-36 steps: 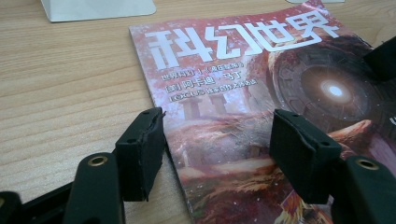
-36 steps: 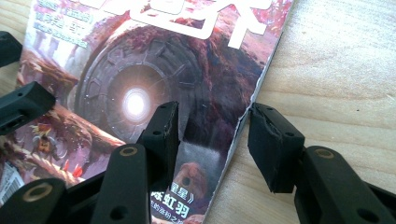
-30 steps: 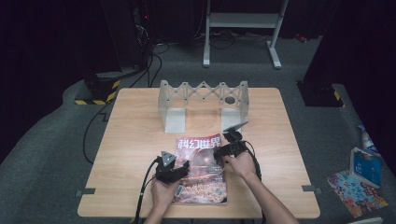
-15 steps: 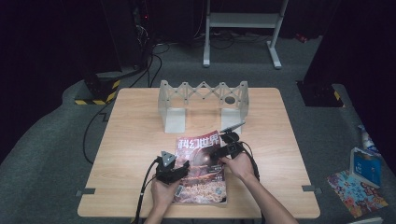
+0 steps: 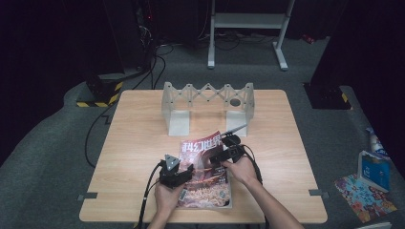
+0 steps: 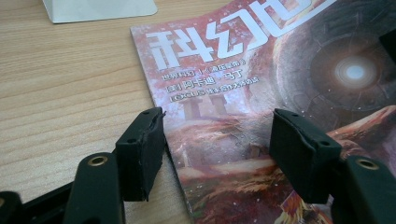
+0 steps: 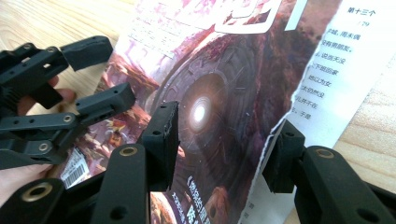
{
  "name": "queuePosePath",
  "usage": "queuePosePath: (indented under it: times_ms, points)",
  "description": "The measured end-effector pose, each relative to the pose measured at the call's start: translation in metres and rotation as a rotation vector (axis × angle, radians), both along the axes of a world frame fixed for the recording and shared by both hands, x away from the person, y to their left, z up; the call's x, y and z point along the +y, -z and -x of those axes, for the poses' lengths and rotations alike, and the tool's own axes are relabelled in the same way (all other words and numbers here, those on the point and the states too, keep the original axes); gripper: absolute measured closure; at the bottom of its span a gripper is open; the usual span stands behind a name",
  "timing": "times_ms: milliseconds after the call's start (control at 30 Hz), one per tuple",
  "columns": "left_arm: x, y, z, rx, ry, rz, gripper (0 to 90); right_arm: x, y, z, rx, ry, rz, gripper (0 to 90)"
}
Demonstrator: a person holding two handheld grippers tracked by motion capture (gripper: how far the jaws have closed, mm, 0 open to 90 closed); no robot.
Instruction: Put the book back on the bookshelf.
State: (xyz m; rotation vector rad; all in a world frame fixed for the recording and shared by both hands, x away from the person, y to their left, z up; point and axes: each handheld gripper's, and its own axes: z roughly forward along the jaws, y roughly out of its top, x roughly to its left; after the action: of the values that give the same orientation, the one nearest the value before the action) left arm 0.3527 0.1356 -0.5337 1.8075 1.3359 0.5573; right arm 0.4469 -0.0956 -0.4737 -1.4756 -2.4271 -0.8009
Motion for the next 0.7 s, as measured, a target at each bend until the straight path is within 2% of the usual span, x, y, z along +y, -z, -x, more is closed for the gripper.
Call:
queuePosePath:
  times_ms: [167, 233, 333, 533, 700]
  points:
    - [0.0, 0.0, 0.0001, 0.0, 0.002, 0.0, 35.6, -0.0069, 0.0003, -0.002, 0.037, 0.005, -0.035, 56.4]
    - [-0.0004, 0.0002, 0.0001, -0.001, 0.002, 0.004, 35.8, -0.007, -0.0017, -0.0004, 0.043, -0.006, -0.032, 56.9]
    - [-0.0002, 0.0002, 0.0, -0.002, 0.002, 0.001, 35.9, -0.0055, -0.0015, 0.001, 0.036, -0.019, -0.003, 56.8]
    - [-0.0006, 0.0001, 0.0001, 0.0, 0.0, 0.004, 35.9, -0.0041, 0.0006, -0.004, 0.011, 0.027, -0.019, 55.4]
    - [-0.0008, 0.0003, 0.0001, -0.002, 0.0, 0.006, 35.9, -0.0011, 0.0006, -0.0008, 0.004, -0.006, 0.003, 58.3]
